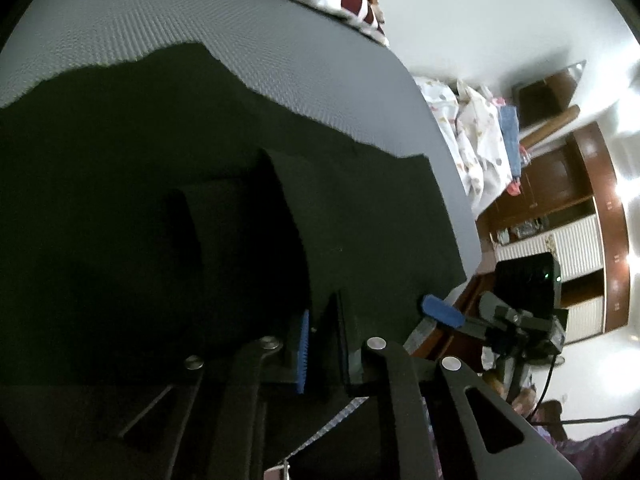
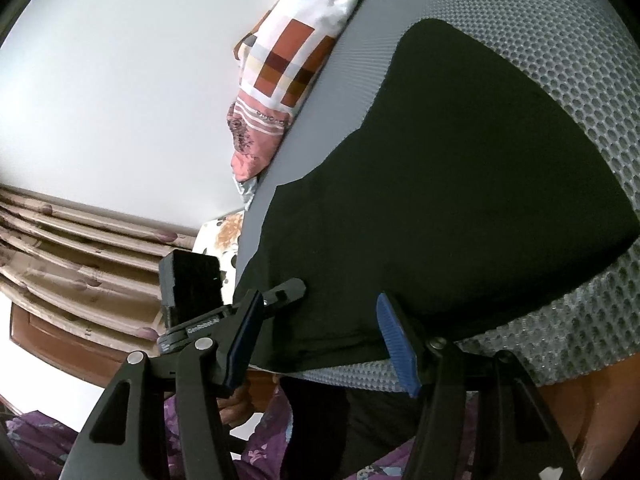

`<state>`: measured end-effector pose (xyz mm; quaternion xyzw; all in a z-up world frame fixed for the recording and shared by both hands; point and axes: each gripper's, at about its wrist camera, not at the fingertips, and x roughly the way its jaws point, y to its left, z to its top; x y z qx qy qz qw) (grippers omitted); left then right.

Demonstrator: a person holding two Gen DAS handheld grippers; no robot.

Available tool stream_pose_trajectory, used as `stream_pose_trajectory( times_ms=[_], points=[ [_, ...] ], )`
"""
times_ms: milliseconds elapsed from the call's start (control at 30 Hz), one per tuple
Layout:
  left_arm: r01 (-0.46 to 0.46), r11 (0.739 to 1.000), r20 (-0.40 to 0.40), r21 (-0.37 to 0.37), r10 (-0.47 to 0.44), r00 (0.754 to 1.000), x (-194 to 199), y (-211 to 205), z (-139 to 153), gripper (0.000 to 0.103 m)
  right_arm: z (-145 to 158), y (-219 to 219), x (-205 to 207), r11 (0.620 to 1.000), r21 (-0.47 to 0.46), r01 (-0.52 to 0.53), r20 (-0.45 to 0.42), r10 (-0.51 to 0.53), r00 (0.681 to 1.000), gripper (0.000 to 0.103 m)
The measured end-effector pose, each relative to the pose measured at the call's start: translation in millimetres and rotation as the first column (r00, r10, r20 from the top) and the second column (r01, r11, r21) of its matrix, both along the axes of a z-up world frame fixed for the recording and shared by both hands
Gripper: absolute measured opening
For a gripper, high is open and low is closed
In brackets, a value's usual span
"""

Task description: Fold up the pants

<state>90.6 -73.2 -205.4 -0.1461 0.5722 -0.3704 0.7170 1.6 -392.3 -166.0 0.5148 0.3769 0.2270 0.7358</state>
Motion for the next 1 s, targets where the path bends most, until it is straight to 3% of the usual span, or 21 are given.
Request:
stream_pose_trajectory(
  times_ms=[233, 433, 500, 567, 667, 733, 900, 933, 967, 1000],
  points=[
    [-0.03, 0.999, 0.067, 0.034, 0.027, 0.997, -9.1, 16.6, 22.7, 0.009, 0.2, -2.7, -1.1, 1.0, 0.005, 0.01, 0.005, -0.01, 1.0, 0.06],
    [-0.032, 0.999, -0.062, 0.01, 0.033, 0.998, -1.5, 17.5, -1.3, 0.011, -1.7, -7.6, -1.2, 0.999, 0.034, 0.024, 0.004, -0.024, 1.0, 0.063],
    [-0.032, 0.999, -0.082, 0.027, 0.034, 0.996, 1.0, 17.8, -4.6, 0.018, -1.3, -7.7, -1.7, 0.999, 0.032, 0.025, 0.003, -0.025, 1.0, 0.063],
    [-0.017, 0.999, -0.143, -0.027, 0.013, 0.99, 4.5, 17.5, -10.9, 0.041, -0.2, -7.3, -2.2, 0.999, 0.024, 0.023, 0.004, -0.023, 1.0, 0.063],
    [-0.028, 0.994, -0.159, -0.101, 0.012, 0.987, 7.5, 14.5, -9.5, 0.065, -1.0, -6.9, -1.8, 0.999, 0.027, 0.024, 0.003, -0.024, 1.0, 0.065],
    [-0.026, 0.994, -0.152, -0.103, 0.01, 0.988, 10.5, 8.4, -8.5, 0.067, -2.2, -7.1, -0.4, 0.999, 0.032, 0.024, -0.001, -0.024, 1.0, 0.065],
    [-0.013, 0.995, -0.109, -0.099, 0.003, 0.994, 18.2, -1.9, -5.5, 0.064, -4.3, -8.7, -0.7, 0.999, 0.035, 0.031, -0.007, -0.03, 1.0, 0.066],
    [-0.013, 0.997, -0.089, -0.072, 0.006, 0.996, 17.8, -4.3, -4.0, 0.054, -4.8, -9.0, -0.7, 0.999, 0.037, 0.032, -0.008, -0.032, 0.999, 0.067],
    [-0.009, 0.999, -0.064, -0.037, 0.006, 0.998, 16.6, -6.2, -3.1, 0.033, -5.5, -9.6, -0.7, 0.999, 0.038, 0.034, -0.009, -0.034, 0.999, 0.067],
    [-0.004, 1.0, -0.038, 0.003, 0.004, 0.999, 16.5, -8.9, -2.3, 0.019, -5.9, -9.8, -0.8, 0.999, 0.037, 0.036, -0.009, -0.036, 0.999, 0.068]
  ],
)
